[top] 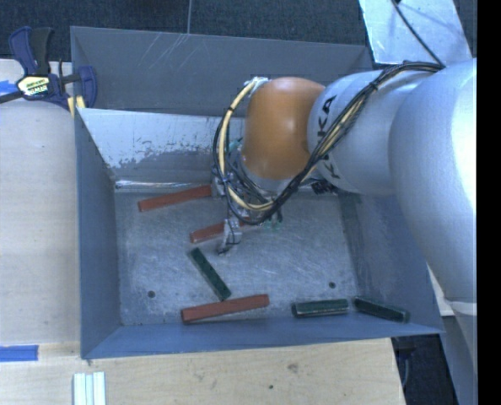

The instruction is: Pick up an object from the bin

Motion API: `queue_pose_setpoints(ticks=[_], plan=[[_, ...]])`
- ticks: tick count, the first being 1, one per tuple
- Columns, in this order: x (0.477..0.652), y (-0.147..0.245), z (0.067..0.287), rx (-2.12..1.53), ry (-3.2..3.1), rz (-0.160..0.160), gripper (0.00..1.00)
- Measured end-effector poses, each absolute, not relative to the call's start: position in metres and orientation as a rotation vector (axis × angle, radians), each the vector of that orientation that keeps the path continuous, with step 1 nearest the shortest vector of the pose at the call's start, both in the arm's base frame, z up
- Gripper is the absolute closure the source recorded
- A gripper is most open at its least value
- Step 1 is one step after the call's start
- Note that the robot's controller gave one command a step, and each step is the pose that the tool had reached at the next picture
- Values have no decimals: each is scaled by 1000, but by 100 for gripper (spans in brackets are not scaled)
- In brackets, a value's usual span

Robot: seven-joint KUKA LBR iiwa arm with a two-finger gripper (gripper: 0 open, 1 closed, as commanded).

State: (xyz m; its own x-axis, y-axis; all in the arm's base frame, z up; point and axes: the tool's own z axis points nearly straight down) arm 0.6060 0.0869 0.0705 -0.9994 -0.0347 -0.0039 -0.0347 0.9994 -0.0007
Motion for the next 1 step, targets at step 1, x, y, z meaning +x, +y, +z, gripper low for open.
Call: queue_pose_setpoints(ticks=[1], plan=[[607, 86, 72, -51, 3134, 2, 0]])
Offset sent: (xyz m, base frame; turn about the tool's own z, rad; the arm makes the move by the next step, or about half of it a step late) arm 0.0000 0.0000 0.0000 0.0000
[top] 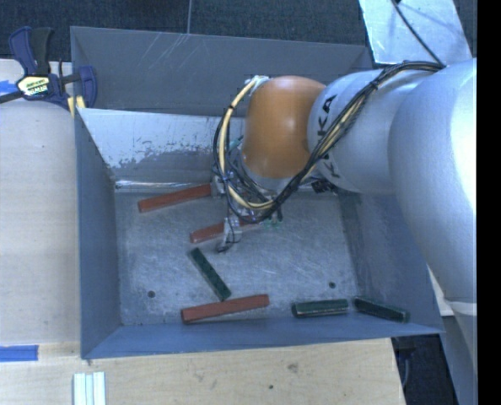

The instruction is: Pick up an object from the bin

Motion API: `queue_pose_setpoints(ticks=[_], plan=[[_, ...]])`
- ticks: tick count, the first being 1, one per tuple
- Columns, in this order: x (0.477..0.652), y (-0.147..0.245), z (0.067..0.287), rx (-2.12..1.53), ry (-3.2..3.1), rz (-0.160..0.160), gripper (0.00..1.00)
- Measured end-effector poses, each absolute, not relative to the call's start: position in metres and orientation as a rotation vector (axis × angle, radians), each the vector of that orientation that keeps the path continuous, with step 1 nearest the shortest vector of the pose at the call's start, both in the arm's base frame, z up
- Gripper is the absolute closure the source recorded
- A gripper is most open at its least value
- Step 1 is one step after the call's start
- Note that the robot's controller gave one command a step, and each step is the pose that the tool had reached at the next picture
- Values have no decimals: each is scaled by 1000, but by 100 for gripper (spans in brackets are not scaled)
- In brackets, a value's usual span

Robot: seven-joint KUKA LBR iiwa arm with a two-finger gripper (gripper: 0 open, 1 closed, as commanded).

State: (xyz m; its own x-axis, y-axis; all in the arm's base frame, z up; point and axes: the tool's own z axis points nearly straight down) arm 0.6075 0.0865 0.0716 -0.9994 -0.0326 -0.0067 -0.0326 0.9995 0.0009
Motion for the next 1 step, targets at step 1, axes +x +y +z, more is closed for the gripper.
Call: queue_pose_setpoints(ticks=[1], plan=[[608, 86, 72, -49, 3133, 2, 100]])
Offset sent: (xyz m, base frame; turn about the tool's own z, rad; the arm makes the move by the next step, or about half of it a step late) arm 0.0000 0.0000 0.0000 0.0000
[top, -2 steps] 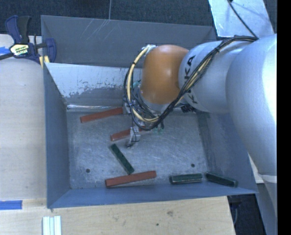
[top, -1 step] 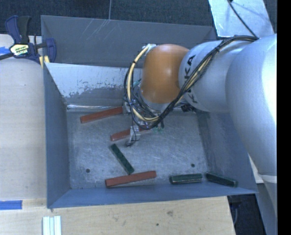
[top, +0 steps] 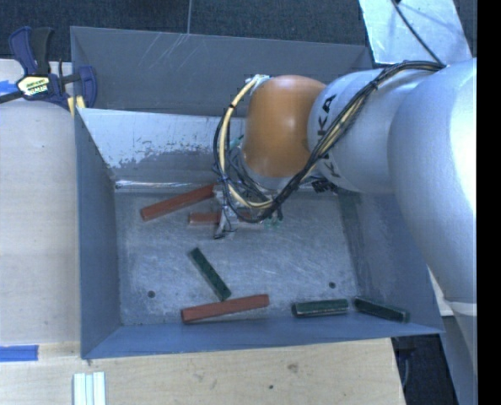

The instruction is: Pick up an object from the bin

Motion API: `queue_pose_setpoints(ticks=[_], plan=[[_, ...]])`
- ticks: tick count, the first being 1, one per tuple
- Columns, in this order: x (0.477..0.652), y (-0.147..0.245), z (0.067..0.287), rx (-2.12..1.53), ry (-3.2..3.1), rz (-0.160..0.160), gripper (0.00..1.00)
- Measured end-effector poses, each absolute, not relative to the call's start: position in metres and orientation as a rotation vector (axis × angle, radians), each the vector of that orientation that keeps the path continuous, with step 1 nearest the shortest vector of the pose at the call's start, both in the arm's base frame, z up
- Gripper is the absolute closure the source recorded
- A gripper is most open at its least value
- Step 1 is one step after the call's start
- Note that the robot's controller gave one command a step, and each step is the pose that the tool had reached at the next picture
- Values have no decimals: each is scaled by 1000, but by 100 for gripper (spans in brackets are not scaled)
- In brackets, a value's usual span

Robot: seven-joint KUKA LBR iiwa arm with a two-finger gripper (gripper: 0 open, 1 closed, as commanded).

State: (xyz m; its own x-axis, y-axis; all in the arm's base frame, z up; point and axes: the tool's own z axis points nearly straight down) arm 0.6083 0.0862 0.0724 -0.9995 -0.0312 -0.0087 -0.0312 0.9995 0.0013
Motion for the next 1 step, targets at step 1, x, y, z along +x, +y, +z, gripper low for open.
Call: queue_pose_setpoints(ticks=[1], plan=[[611, 86, 191, -45, 3129, 2, 100]])
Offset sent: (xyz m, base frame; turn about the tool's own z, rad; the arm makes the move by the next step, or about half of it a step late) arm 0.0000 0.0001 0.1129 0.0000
